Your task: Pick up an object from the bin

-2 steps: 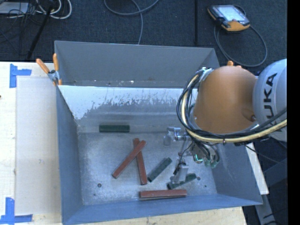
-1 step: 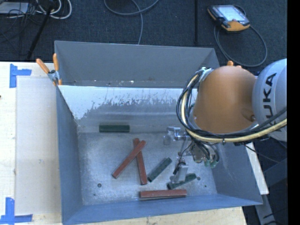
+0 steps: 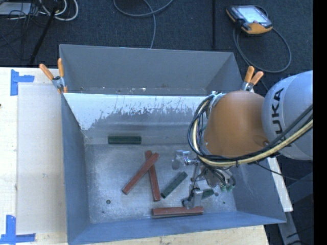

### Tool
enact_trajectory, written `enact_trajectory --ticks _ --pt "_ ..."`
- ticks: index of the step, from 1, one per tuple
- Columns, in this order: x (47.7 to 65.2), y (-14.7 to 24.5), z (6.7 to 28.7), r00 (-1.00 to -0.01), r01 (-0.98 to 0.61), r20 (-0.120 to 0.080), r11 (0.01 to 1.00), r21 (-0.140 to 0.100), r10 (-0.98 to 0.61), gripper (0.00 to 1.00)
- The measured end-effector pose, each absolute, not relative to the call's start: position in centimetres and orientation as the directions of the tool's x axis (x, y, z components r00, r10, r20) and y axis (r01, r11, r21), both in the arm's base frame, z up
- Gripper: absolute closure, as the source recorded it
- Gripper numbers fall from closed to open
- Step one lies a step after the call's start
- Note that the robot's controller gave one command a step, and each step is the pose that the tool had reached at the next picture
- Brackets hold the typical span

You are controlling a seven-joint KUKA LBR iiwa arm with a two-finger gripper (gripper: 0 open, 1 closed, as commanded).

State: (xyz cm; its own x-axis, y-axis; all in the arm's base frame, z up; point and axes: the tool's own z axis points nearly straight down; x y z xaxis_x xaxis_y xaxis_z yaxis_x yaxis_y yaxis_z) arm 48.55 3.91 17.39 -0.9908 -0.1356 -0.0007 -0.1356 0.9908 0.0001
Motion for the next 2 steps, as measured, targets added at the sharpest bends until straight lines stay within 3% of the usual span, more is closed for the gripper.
enact_trajectory --ticks 1,2 --pt "50.1 3.5 15.3 -0.987 -0.16 0.002 0.987 0.001 -0.16 0.0" --pt "50.6 2.4 12.2 -1.0 0.027 0.001 1.0 0.0 0.027 0.0"
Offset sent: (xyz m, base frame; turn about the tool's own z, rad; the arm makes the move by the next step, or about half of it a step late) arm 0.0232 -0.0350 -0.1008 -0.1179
